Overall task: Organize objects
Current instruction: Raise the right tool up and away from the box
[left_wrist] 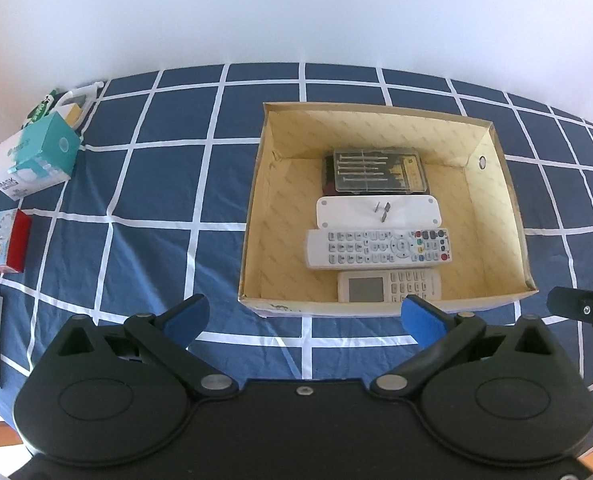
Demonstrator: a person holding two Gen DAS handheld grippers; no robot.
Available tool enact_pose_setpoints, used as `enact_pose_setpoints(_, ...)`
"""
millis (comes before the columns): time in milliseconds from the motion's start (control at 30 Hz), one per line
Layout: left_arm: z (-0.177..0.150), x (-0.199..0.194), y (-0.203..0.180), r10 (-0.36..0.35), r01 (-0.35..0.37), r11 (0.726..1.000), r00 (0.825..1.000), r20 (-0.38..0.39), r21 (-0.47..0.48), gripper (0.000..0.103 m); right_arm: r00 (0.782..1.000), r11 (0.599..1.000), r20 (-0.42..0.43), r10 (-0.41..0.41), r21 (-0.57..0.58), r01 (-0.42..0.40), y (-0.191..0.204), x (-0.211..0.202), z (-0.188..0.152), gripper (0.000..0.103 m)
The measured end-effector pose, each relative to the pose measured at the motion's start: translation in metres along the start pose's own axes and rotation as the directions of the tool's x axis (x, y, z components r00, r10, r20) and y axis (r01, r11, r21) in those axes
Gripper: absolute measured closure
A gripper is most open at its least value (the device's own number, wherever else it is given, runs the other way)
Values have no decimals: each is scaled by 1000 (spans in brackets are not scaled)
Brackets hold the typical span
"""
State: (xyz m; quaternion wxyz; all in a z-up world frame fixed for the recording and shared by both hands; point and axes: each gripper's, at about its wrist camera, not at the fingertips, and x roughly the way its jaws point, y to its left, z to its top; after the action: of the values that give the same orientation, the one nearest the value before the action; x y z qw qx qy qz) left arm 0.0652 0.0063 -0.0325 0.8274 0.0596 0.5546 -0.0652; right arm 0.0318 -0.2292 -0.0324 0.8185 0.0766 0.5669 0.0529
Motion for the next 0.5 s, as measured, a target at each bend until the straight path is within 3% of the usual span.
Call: enact_pose_setpoints(500,-3,-5,1,-5,5,1000,1000,4,3,0,1000,1000,22,-5,1,5,1,-7,-2,0)
